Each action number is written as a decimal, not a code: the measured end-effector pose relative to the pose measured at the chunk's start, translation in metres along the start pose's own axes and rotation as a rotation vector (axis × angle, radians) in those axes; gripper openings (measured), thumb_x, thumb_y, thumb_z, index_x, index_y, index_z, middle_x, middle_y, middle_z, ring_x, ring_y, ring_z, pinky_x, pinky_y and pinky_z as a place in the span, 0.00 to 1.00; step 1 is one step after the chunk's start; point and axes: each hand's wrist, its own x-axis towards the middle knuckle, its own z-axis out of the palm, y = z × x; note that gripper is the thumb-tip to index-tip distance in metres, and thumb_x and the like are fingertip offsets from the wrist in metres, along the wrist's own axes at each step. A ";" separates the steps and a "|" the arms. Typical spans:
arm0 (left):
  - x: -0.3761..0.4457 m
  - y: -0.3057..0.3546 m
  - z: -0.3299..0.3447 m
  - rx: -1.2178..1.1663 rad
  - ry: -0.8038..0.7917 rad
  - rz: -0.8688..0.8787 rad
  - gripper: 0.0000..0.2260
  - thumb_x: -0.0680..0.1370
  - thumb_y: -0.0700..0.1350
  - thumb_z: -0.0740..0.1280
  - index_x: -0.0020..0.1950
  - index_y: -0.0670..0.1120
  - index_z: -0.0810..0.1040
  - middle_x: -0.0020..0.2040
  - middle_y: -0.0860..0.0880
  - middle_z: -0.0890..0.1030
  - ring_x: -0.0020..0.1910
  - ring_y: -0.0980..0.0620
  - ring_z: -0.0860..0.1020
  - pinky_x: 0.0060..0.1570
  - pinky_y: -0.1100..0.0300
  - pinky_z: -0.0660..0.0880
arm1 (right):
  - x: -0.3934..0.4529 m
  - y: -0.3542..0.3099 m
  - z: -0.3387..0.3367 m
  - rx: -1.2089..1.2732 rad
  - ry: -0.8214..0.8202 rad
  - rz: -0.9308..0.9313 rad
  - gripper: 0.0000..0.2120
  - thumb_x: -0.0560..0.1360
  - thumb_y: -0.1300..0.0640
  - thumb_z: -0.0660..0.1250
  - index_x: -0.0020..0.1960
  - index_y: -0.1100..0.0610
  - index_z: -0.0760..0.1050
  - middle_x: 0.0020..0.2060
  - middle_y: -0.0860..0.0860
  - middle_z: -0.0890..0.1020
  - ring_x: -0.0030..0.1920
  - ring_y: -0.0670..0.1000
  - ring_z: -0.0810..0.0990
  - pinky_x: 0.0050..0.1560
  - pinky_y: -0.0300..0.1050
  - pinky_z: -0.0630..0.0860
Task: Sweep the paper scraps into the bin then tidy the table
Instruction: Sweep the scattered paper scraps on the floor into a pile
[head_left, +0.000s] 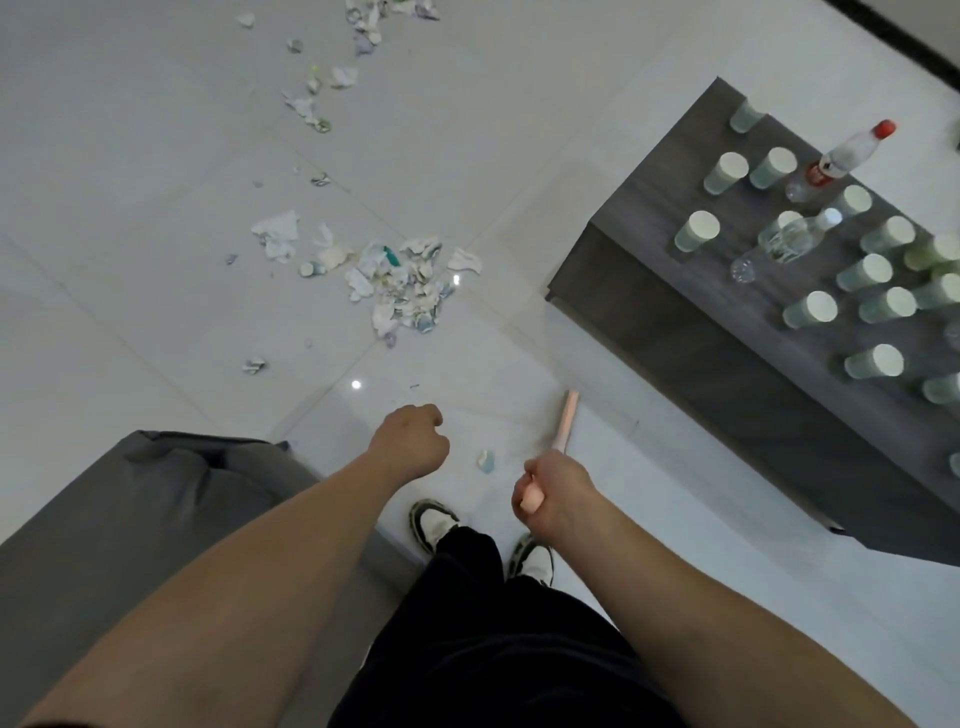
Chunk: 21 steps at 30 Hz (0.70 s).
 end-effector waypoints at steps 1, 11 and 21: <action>0.000 -0.002 0.001 -0.002 -0.002 -0.005 0.21 0.76 0.45 0.61 0.69 0.48 0.71 0.67 0.45 0.73 0.65 0.46 0.70 0.60 0.56 0.67 | 0.003 0.011 -0.002 0.005 0.002 0.023 0.09 0.78 0.69 0.54 0.47 0.59 0.70 0.33 0.52 0.70 0.24 0.46 0.67 0.20 0.32 0.68; -0.002 -0.048 -0.004 -0.015 0.018 -0.123 0.20 0.76 0.45 0.61 0.67 0.48 0.72 0.65 0.44 0.73 0.63 0.45 0.71 0.57 0.56 0.69 | 0.002 0.012 0.016 0.176 -0.454 0.284 0.09 0.81 0.63 0.57 0.43 0.56 0.62 0.27 0.47 0.61 0.17 0.44 0.61 0.16 0.30 0.60; -0.002 -0.057 -0.032 -0.088 0.071 -0.148 0.20 0.75 0.46 0.61 0.67 0.48 0.72 0.64 0.45 0.74 0.61 0.46 0.72 0.54 0.57 0.69 | -0.041 0.001 0.082 -0.352 -0.409 -0.057 0.02 0.79 0.64 0.61 0.50 0.59 0.71 0.29 0.52 0.69 0.22 0.46 0.65 0.19 0.35 0.62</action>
